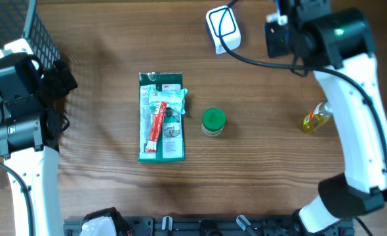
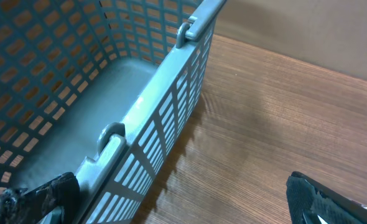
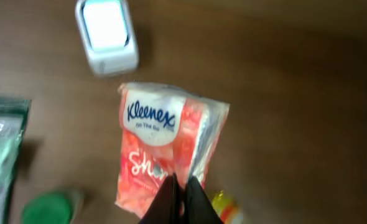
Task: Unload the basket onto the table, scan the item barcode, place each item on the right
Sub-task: 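Lower the Kleenex pack beside the bottle and release it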
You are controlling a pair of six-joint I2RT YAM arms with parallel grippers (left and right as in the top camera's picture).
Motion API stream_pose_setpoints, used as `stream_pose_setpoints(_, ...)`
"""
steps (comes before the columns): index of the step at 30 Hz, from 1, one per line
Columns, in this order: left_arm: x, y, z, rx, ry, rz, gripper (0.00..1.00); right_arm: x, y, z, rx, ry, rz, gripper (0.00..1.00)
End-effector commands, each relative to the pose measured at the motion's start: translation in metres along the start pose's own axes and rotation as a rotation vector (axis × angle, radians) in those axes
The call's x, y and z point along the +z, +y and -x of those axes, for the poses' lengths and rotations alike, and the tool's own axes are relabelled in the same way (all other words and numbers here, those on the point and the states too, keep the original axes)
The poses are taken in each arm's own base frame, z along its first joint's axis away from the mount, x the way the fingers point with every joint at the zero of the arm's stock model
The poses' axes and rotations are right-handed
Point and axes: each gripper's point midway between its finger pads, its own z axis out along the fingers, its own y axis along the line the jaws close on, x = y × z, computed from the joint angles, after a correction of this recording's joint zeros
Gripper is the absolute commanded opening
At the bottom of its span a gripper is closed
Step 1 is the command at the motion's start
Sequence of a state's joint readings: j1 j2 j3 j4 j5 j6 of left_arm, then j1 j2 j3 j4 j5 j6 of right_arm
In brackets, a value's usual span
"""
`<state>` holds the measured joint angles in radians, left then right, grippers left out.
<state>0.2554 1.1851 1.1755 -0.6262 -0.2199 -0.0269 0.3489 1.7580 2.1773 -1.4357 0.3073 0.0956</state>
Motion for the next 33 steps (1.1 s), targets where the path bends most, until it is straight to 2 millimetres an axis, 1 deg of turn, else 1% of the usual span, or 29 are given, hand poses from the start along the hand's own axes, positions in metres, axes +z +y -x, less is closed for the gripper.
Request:
stream_pose_setpoints(1,0.02,-0.008,-0.044,-0.015,0.15,-0.033,1.0,-0.005,0.012,-0.036,0.037,0.148,0.111,0.04)
stream_pose_setpoints(2,0.02,-0.008,-0.044,-0.015,0.15,-0.033,1.0,-0.002,0.013,-0.046,0.048,0.196,0.104,0.04)
stream_pose_setpoints(4,0.02,-0.008,-0.044,-0.015,0.15,-0.033,1.0,0.009,0.018,-0.06,0.099,0.258,0.103,0.04)
stream_pose_setpoints(5,0.02,-0.008,-0.044,-0.015,0.15,-0.033,1.0,0.018,0.02,-0.069,0.12,0.3,0.091,0.04)
stream_pose_setpoints(8,0.02,-0.008,-0.044,-0.015,0.15,-0.033,1.0,0.046,0.025,-0.106,0.093,0.434,0.064,0.05)
stream_pose_setpoints(10,0.02,-0.008,-0.044,-0.015,0.15,-0.033,1.0,0.072,0.027,-0.134,0.067,0.514,0.029,0.05)
stream_pose_setpoints(13,0.02,-0.008,-0.044,-0.015,0.15,-0.033,1.0,0.101,0.023,-0.161,0.036,0.555,-0.04,0.05)
stream_pose_setpoints(14,0.02,-0.008,-0.044,-0.015,0.15,-0.033,1.0,0.114,0.021,-0.174,0.038,0.569,-0.074,0.05)
stream_pose_setpoints(15,0.02,-0.008,-0.044,-0.015,0.15,-0.033,1.0,0.121,0.019,-0.181,0.039,0.571,-0.1,0.05)
stream_pose_setpoints(16,0.02,-0.008,-0.044,-0.015,0.15,-0.033,1.0,0.133,0.016,-0.19,0.049,0.565,-0.14,0.05)
stream_pose_setpoints(18,0.02,-0.008,-0.044,-0.015,0.15,-0.033,1.0,0.145,0.011,-0.199,0.063,0.55,-0.193,0.04)
stream_pose_setpoints(21,0.02,-0.008,-0.044,-0.015,0.15,-0.033,1.0,0.156,0.005,-0.206,0.067,0.528,-0.244,0.04)
stream_pose_setpoints(23,0.02,-0.008,-0.044,-0.015,0.15,-0.033,1.0,0.162,0.005,-0.209,0.067,0.516,-0.25,0.05)
stream_pose_setpoints(24,0.02,-0.008,-0.044,-0.015,0.15,-0.033,1.0,0.165,0.006,-0.21,0.069,0.511,-0.249,0.09)
stream_pose_setpoints(25,0.02,-0.008,-0.044,-0.015,0.15,-0.033,1.0,0.167,0.006,-0.21,0.074,0.505,-0.248,0.29)
stream_pose_setpoints(27,0.02,-0.008,-0.044,-0.015,0.15,-0.033,1.0,0.17,0.006,-0.208,0.084,0.49,-0.245,0.45)
stream_pose_setpoints(29,0.02,-0.008,-0.044,-0.015,0.15,-0.033,1.0,0.172,0.009,-0.205,0.102,0.475,-0.232,0.59)
stream_pose_setpoints(30,0.02,-0.008,-0.044,-0.015,0.15,-0.033,1.0,0.175,0.019,-0.203,0.125,0.47,-0.178,0.64)
stream_pose_setpoints(31,0.02,-0.008,-0.044,-0.015,0.15,-0.033,1.0,0.177,0.03,-0.202,0.143,0.474,-0.12,0.67)
stream_pose_setpoints(32,0.02,-0.008,-0.044,-0.015,0.15,-0.033,1.0,0.178,0.046,-0.201,0.161,0.485,-0.027,0.71)
stream_pose_setpoints(33,0.02,-0.008,-0.044,-0.015,0.15,-0.033,1.0,0.178,0.058,-0.201,0.18,0.492,0.039,0.76)
